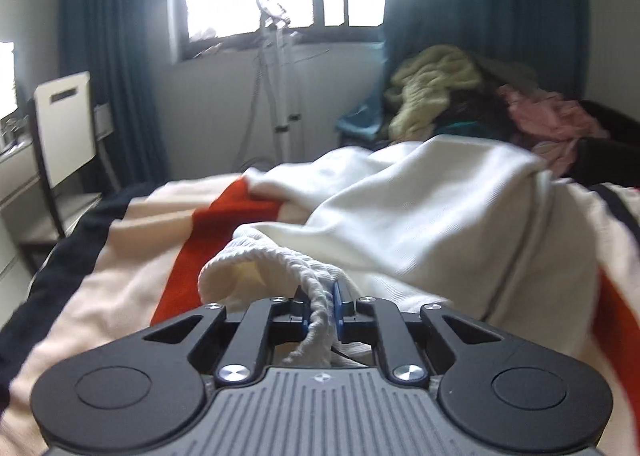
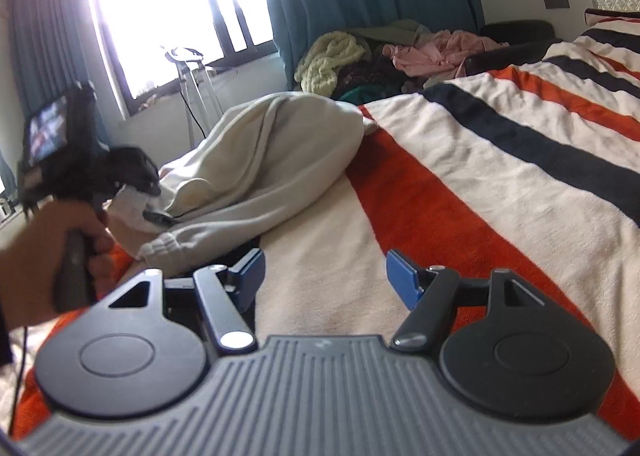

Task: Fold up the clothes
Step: 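Grasp the ribbed cuff of the sweatpants with the left gripper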

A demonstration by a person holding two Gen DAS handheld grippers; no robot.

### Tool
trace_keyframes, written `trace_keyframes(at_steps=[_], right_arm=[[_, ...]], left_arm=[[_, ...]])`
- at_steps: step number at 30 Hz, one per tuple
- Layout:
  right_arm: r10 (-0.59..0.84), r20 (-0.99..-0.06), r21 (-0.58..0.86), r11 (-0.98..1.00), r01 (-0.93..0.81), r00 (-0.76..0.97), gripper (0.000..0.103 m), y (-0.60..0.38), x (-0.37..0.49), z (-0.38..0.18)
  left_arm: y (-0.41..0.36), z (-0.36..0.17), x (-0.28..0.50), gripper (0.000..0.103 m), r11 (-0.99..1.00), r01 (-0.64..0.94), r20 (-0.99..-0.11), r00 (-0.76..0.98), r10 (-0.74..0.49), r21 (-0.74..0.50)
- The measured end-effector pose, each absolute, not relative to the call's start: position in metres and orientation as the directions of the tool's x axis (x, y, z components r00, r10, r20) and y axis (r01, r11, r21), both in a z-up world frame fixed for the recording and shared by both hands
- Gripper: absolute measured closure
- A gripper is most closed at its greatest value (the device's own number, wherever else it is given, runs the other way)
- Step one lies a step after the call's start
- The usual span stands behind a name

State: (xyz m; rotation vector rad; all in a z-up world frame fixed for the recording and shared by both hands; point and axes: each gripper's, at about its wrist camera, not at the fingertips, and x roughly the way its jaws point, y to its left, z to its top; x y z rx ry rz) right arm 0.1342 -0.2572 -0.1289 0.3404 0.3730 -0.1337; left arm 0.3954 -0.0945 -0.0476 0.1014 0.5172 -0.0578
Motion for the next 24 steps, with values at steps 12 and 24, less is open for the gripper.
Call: trace_keyframes(at_steps=[12, 24], right_arm=[[-0.163, -0.226, 0.189, 0.960, 0.208, 0.960, 0.033, -0.262, 0.095, -0.106], [-0.196, -0.163, 0.203, 0.953, 0.227, 0.967, 0.033, -0.274, 0.043, -0.074]], left_arm=[[-0.123, 0.088, 0.251, 0.093, 0.974, 0.225, -0.351, 0.915, -0.197, 0.039], [-0.059, 0.084, 0.108, 0.093, 0.969, 0.226, -0.321, 0.915, -0.246, -0.098]])
